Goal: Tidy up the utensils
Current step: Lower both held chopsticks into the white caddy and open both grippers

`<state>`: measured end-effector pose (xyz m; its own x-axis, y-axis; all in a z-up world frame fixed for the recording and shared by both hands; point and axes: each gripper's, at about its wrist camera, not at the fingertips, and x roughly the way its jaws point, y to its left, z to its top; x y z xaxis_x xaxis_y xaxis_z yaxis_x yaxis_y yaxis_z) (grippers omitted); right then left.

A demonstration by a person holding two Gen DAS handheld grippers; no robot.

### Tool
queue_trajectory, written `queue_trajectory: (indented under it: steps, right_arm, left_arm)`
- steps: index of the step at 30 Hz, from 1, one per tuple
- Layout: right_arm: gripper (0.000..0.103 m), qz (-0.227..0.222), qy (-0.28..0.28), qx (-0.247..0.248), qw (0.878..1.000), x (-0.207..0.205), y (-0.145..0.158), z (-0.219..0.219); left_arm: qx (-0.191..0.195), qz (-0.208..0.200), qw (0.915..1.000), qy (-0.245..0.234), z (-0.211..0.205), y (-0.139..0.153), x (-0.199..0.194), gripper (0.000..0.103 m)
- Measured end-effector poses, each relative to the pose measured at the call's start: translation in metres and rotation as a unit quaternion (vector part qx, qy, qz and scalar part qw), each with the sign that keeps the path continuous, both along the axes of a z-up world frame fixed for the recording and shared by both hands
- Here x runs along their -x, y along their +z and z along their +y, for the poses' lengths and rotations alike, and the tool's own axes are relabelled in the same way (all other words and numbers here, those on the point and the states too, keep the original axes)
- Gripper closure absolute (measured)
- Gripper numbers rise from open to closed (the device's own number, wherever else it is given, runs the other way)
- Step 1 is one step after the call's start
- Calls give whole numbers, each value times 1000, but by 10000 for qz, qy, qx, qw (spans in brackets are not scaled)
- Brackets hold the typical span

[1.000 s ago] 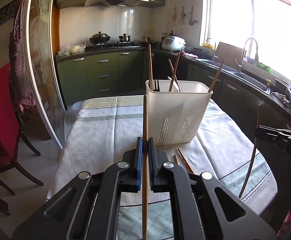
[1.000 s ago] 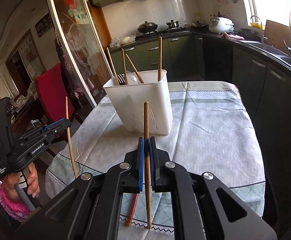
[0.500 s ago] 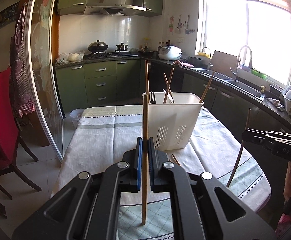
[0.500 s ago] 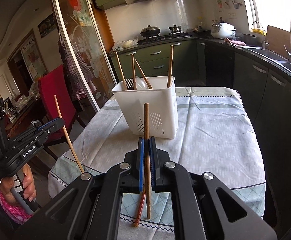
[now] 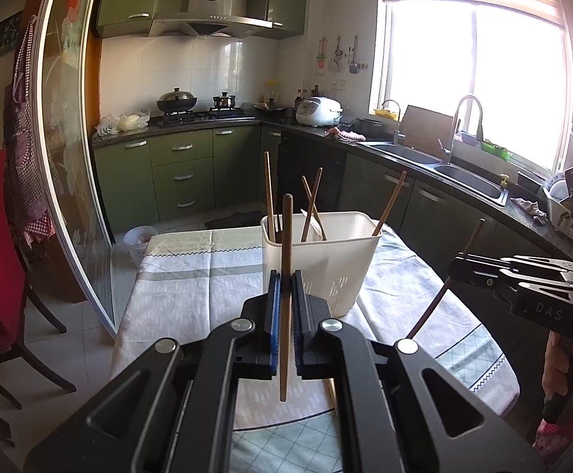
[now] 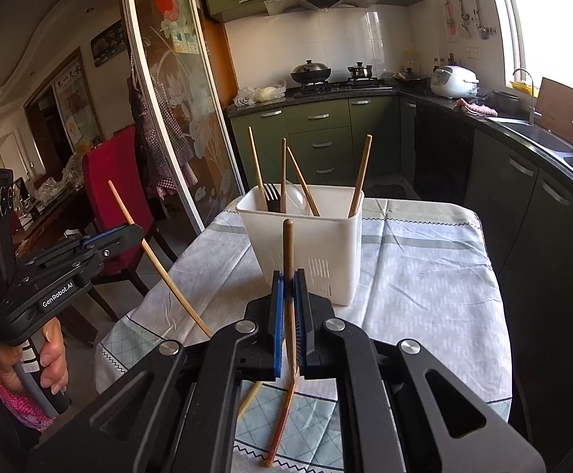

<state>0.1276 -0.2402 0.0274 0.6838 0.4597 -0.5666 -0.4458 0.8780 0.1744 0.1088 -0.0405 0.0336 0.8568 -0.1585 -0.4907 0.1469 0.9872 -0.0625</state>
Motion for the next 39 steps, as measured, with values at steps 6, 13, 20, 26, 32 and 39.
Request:
queue_trajectory:
  steps: [6, 13, 20, 26, 32, 39]
  right_arm:
    - [97, -268, 104, -17, 9996, -13, 37, 6]
    - [97, -794, 116, -263, 9964, -31, 100, 8]
    - [97, -1363, -217, -454, 9894, -66, 148, 10]
    - [97, -1017, -572, -268, 9928, -125, 121, 16]
    - [97, -326, -489, -34, 9983, -158, 57, 28]
    - [85, -172, -334, 179, 9991, -150, 31, 41]
  left_arm:
    - [193, 105, 9991, -355, -6, 31, -17, 98]
    - [354, -185, 9975, -589, -9, 83, -30, 98]
    - [176, -1305, 9910, -231, -17, 132, -47, 98]
    - [121, -1144, 9933, -48, -31, 109, -100, 98]
    - [82, -541, 9985, 67, -29, 61, -139, 98]
    - [9, -99, 10000, 11, -26, 34, -146, 90]
